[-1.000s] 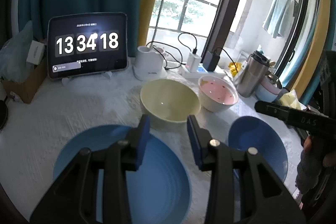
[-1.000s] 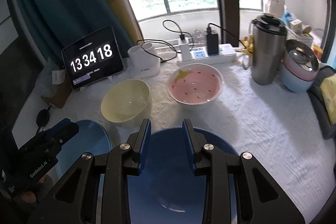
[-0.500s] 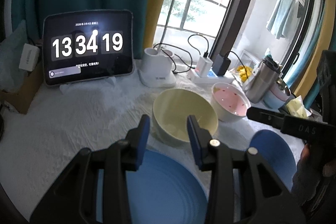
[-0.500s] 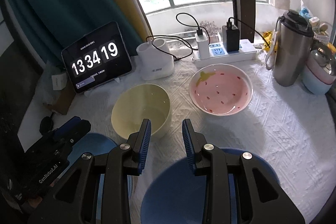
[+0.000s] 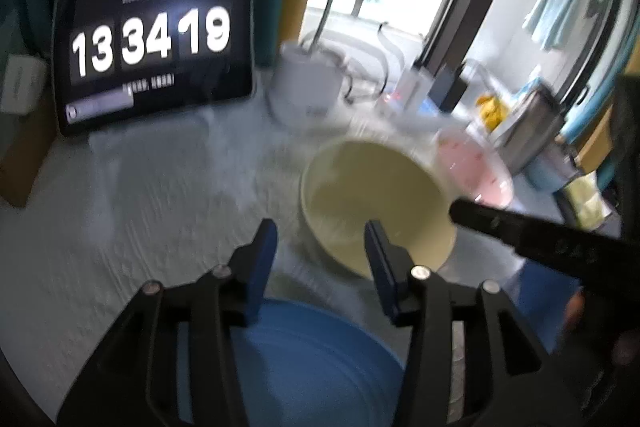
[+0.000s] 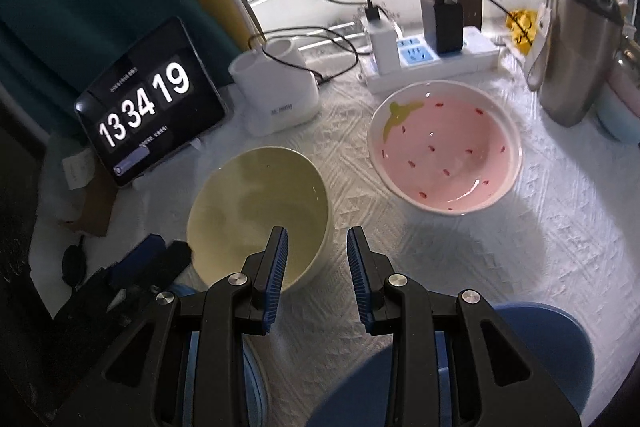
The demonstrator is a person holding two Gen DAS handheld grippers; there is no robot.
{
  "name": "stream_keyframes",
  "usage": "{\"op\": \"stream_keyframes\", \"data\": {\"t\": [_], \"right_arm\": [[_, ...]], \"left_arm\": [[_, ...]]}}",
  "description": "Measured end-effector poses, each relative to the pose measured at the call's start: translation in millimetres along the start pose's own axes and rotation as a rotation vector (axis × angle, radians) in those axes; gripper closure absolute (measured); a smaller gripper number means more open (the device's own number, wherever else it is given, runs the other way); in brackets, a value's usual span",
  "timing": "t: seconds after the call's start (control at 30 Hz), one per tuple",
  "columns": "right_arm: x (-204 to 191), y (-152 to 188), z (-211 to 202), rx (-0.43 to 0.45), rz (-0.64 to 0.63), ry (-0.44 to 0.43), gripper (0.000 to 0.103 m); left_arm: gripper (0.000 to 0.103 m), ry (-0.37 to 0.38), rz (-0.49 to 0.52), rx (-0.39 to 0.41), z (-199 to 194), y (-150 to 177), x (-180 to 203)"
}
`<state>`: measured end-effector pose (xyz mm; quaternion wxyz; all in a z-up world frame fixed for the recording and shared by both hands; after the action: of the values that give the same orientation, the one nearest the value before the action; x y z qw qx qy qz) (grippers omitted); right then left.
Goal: Organize plates and bowls
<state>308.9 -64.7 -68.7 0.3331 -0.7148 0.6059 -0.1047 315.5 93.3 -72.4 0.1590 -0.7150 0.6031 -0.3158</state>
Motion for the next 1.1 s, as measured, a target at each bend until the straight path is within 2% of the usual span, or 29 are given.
{"op": "stream_keyframes", "data": {"t": [0.1,0.53,0.8,0.93,1.1], "right_arm": [[-4.2,-1.2,7.9,-0.015,0.003,0.007,0.07],[-14.4,-5.7,38.3,-0.09,0.016,0.064,0.071],[-13.1,-6.8,41.0,-0.075,0.002,0.062,0.071],[-14.7,-4.8,39.3,-0.058,-0.031,0.07,0.077],[-14.4,-4.0,37.5,-0.05,-0.04,0.076,0.08]], "left_arm": [[0.055,-0.002,-0.038,-0.044,11.3,1.4,-5.0],[0.05,0.036,-0.072,-0.086,25.8,0.7,-6.5],[0.051,0.05,-0.053,-0.07,32.8,1.0,-2.6],[0.052,0.077,-0.026,-0.071,34.2,2.5,1.7],[0.052,0.067,-0.021,-0.07,33.8,2.7,3.8]]}}
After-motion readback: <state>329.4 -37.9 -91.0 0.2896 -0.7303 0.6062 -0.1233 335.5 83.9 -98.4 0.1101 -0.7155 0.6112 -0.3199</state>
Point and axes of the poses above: each gripper's, at about its wrist camera, not at the fingertips, and z roughly the way its jaws point, x to its right, y to its underside, the point moved 1 cm from there along z, roughly the way its jaws point, and after that the axes turned 2 degrees about -z, right-handed, at the moved point
